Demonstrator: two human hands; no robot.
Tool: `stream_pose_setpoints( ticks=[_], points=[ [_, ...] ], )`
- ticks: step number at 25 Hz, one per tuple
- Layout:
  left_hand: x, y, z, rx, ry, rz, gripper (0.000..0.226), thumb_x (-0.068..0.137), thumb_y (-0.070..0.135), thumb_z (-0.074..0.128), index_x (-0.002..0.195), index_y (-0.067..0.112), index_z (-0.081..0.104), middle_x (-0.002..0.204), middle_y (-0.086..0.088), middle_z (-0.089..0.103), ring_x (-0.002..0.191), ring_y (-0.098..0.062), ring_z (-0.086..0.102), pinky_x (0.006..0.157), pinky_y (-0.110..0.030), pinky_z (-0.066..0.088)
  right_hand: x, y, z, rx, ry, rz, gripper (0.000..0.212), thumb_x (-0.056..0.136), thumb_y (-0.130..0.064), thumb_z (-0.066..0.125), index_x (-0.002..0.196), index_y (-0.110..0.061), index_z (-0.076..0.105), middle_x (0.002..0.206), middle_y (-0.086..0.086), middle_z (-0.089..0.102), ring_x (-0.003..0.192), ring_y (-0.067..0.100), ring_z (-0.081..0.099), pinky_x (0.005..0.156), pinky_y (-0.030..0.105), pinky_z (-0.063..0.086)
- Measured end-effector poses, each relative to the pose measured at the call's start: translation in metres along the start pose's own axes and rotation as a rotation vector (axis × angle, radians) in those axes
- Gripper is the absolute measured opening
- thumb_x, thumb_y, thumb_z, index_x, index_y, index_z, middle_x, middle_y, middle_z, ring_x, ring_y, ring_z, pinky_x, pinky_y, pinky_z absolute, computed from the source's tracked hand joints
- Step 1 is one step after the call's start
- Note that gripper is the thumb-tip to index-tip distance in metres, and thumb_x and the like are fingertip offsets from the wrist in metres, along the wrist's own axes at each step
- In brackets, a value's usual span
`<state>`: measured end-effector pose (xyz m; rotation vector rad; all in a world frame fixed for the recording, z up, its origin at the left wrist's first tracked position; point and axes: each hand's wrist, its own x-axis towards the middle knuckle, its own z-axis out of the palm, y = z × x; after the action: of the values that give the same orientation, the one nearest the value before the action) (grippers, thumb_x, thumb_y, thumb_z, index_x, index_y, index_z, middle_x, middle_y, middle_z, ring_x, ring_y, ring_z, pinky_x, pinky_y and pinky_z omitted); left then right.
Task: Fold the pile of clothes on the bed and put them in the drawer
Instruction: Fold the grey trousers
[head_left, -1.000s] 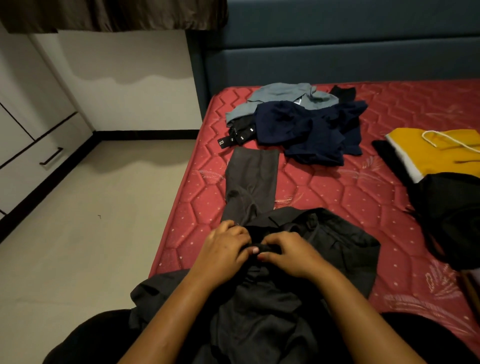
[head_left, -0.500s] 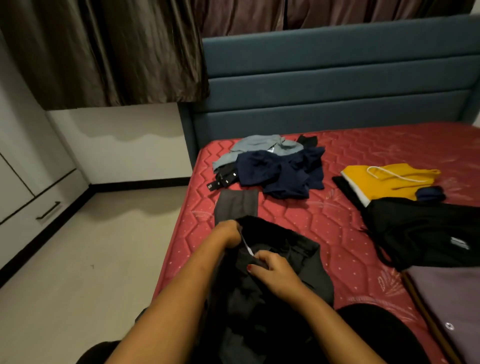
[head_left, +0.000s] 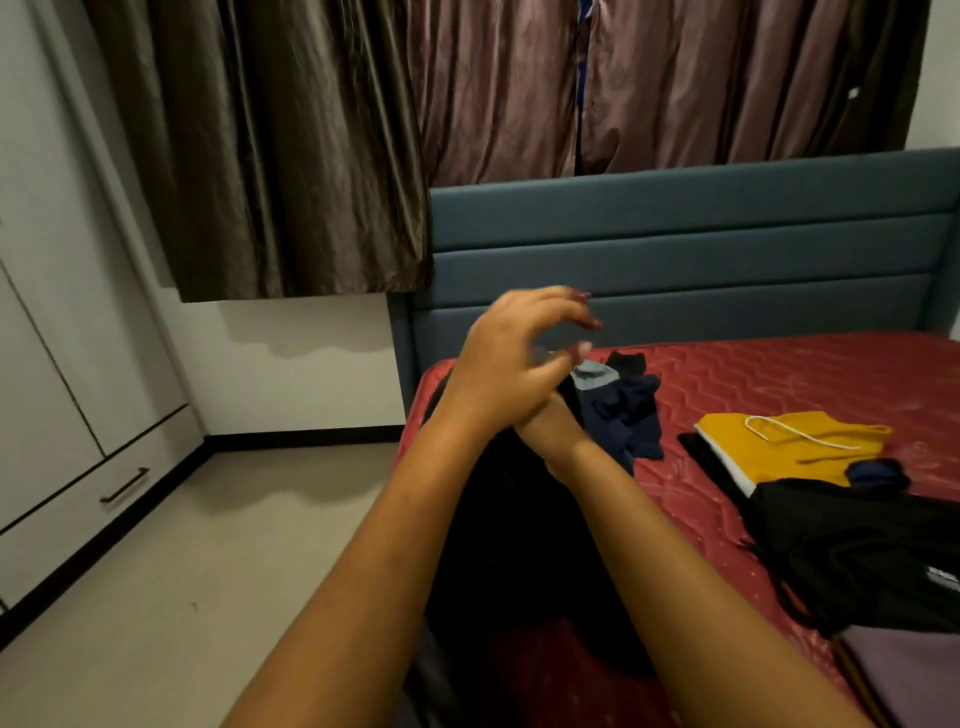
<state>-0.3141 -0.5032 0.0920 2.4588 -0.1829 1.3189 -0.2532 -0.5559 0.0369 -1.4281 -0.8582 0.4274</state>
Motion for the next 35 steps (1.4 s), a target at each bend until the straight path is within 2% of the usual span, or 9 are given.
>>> stream_pose_setpoints(
  ticks=[5,9,11,15,19,23,29,33,35],
  points=[
    [-0.144,-0.056,0.030,-0.023,0.159,-0.568,0.060,0.080,0.052,0.059,0.133,0.025,0.052,0.137,0.000,0.050,0.129,-0.015,0.043,0.109,-0.037,0.036,-0.012,0.042,0.022,0.246,-0.030,0.082,0.012,0.096,-0.014,0.055,0.099,-0.019,0.065,0.102,-0.001,0.069,0.096,0.012,0.065,0.081,0.015,0.051],
    [-0.158,-0.074,0.031,-0.001,0.168,-0.797,0.074,0.069,0.007,0.050,0.138,0.033,0.046,0.132,-0.003,0.057,0.118,-0.023,0.055,0.098,-0.036,0.046,-0.017,0.060,0.029,0.271,-0.159,0.172,0.013,0.094,-0.016,0.058,0.102,-0.021,0.066,0.108,-0.001,0.070,0.099,0.009,0.065,0.088,0.022,0.052],
    [-0.153,-0.083,0.023,0.065,0.226,-0.824,0.071,0.067,-0.008,0.045,0.130,0.023,0.058,0.121,-0.006,0.065,0.109,-0.027,0.061,0.091,-0.034,0.049,-0.018,0.072,0.022,-0.128,-0.147,0.015,0.015,0.092,-0.026,0.062,0.105,-0.023,0.068,0.108,-0.005,0.070,0.098,0.006,0.065,0.088,0.027,0.052],
    [-0.154,-0.095,0.012,0.086,0.285,-0.817,0.058,0.066,-0.005,0.044,0.112,0.021,0.068,0.104,0.000,0.072,0.097,-0.023,0.066,0.087,-0.034,0.052,-0.030,0.117,0.000,-1.143,0.376,-0.462,0.019,0.074,-0.029,0.060,0.090,-0.019,0.060,0.080,0.000,0.063,0.068,0.027,0.062,0.056,0.034,0.046],
    [-0.152,-0.097,0.009,-0.038,0.329,-0.819,0.045,0.070,-0.013,0.053,0.091,0.023,0.069,0.089,0.009,0.071,0.086,-0.010,0.066,0.082,-0.029,0.054,-0.032,0.158,-0.014,-1.186,0.321,-0.127,0.059,0.051,-0.005,0.071,0.106,-0.019,0.056,0.092,0.004,0.059,0.077,0.032,0.059,0.060,0.038,0.046],
    [-0.169,-0.111,0.004,0.028,0.287,-0.833,0.030,0.075,-0.002,0.064,0.092,0.023,0.067,0.088,0.009,0.070,0.077,-0.015,0.066,0.074,-0.033,0.055,-0.025,0.170,-0.027,-1.015,0.153,0.108,0.050,0.072,0.000,0.054,0.115,-0.026,0.059,0.114,0.006,0.063,0.100,0.034,0.061,0.075,0.037,0.048],
    [-0.278,-0.130,0.003,0.461,-0.070,-1.390,0.019,0.081,0.007,0.053,0.097,0.014,0.059,0.101,-0.018,0.065,0.091,-0.037,0.061,0.073,-0.037,0.046,-0.033,0.197,-0.056,-1.280,0.017,0.449,0.040,0.089,-0.009,0.044,0.122,-0.025,0.060,0.127,0.008,0.060,0.115,0.030,0.059,0.089,0.035,0.049],
    [-0.249,-0.179,0.016,-0.104,0.075,-1.809,0.020,0.090,0.002,0.045,0.102,0.001,0.061,0.083,-0.022,0.060,0.068,-0.032,0.058,0.056,-0.033,0.045,0.011,0.194,-0.061,-1.304,-0.302,0.675,0.040,0.094,-0.011,0.045,0.133,-0.006,0.052,0.139,0.016,0.051,0.123,0.030,0.054,0.097,0.036,0.044],
    [-0.170,-0.209,0.010,-0.532,0.305,-1.840,0.022,0.093,0.001,0.040,0.096,0.005,0.062,0.076,-0.017,0.055,0.062,-0.026,0.052,0.050,-0.035,0.045,0.088,0.137,-0.071,-1.102,-0.130,0.557,0.035,0.096,-0.011,0.046,0.128,-0.003,0.057,0.135,0.015,0.055,0.120,0.031,0.055,0.097,0.034,0.045]
  ],
)
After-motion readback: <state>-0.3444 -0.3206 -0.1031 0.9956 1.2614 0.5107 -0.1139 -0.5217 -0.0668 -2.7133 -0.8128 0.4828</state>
